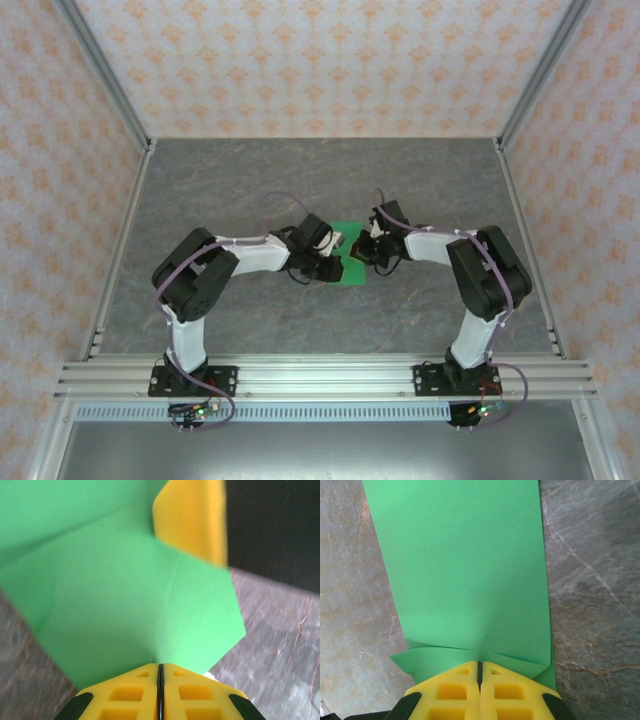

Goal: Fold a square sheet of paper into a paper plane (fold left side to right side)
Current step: Fold the triangle a second time at the center of the table.

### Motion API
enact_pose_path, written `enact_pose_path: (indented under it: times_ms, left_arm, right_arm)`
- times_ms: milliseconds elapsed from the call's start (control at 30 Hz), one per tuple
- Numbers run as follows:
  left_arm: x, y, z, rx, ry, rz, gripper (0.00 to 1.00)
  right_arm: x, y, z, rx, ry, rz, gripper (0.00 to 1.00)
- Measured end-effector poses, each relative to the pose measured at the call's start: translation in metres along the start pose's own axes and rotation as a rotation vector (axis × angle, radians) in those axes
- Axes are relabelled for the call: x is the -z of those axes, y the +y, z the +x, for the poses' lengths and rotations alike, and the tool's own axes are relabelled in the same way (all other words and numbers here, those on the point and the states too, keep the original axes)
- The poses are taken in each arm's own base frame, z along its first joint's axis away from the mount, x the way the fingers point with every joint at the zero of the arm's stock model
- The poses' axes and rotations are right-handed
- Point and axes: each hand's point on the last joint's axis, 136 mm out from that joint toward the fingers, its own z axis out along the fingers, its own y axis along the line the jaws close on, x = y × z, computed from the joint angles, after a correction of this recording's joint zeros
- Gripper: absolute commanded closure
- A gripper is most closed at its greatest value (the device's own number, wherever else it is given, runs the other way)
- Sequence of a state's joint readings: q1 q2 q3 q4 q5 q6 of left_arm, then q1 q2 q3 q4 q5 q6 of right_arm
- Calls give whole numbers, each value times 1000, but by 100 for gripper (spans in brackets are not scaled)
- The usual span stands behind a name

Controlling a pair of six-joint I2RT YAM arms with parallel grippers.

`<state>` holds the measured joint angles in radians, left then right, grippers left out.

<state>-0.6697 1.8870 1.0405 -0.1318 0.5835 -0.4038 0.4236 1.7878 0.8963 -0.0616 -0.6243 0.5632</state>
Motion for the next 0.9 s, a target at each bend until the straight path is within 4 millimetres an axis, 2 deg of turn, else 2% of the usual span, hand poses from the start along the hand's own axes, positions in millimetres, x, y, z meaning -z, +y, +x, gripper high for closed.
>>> enact_pose_path:
  times_ms: [167, 367, 567, 633, 733, 833, 900]
  left_arm:
    - [9, 5, 19, 18, 13, -8, 90]
    - [20, 12, 26, 46, 13, -15, 89]
    - [50, 16, 1, 80, -83, -2, 71]
    - [57, 19, -8, 92, -113, -1, 61]
    - [62, 24, -20, 110, -144, -7, 52]
    - [61, 22, -34, 111, -174, 6, 47]
    - [58, 19, -44, 108, -189, 21, 46]
  right_arm:
    - [0, 0, 0, 3, 1, 0, 98]
    - [0, 3, -1, 5, 2, -7, 93]
    - [11, 23, -16, 60, -38, -40, 63]
    - [24, 34, -21, 96, -74, -56, 56]
    - [48, 49, -29, 150, -142, -67, 46]
    - [71, 56, -34, 194, -214, -58, 37]
    - [84, 54, -33, 214, -254, -40, 32]
